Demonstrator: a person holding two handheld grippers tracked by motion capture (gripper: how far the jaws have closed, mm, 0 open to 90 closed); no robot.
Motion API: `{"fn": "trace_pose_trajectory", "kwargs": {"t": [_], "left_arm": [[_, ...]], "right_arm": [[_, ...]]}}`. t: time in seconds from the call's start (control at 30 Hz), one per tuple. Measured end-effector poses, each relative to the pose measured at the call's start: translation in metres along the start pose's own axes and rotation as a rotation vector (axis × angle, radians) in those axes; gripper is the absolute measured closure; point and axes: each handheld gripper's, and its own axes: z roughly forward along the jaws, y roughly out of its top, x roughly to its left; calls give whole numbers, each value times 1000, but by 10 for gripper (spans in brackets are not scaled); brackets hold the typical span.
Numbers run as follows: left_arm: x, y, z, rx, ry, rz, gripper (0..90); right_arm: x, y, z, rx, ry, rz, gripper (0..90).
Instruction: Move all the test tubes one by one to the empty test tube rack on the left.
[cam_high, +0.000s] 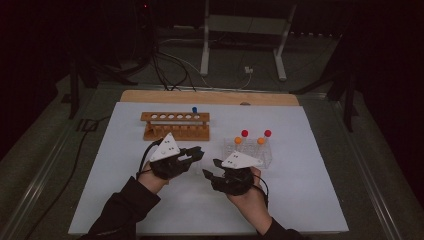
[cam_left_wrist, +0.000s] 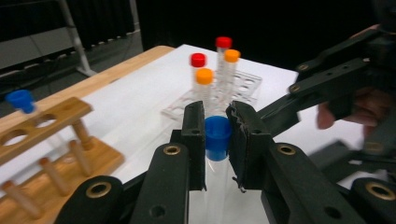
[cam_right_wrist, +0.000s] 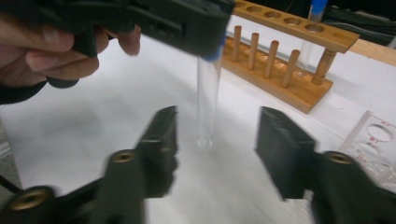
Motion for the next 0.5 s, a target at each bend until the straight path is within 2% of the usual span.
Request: {"fn": "trace_pose_trajectory", "kwargs": {"t": [0.13,0.2,0.43,0.5], "left_arm": [[13,3,-4,-5,40,-10,780],[19,6,-5,-9,59,-10,781],[34,20,-8,-20,108,-3,780],[39,24,-8,-32,138,0,780]], "right_arm": [[-1,2,-3,-29,2,7,319],[-2,3,-4,-44,26,8,259],[-3,9,-12,-92,19,0,76],[-3,10,-13,-98,14,4,31]]}}
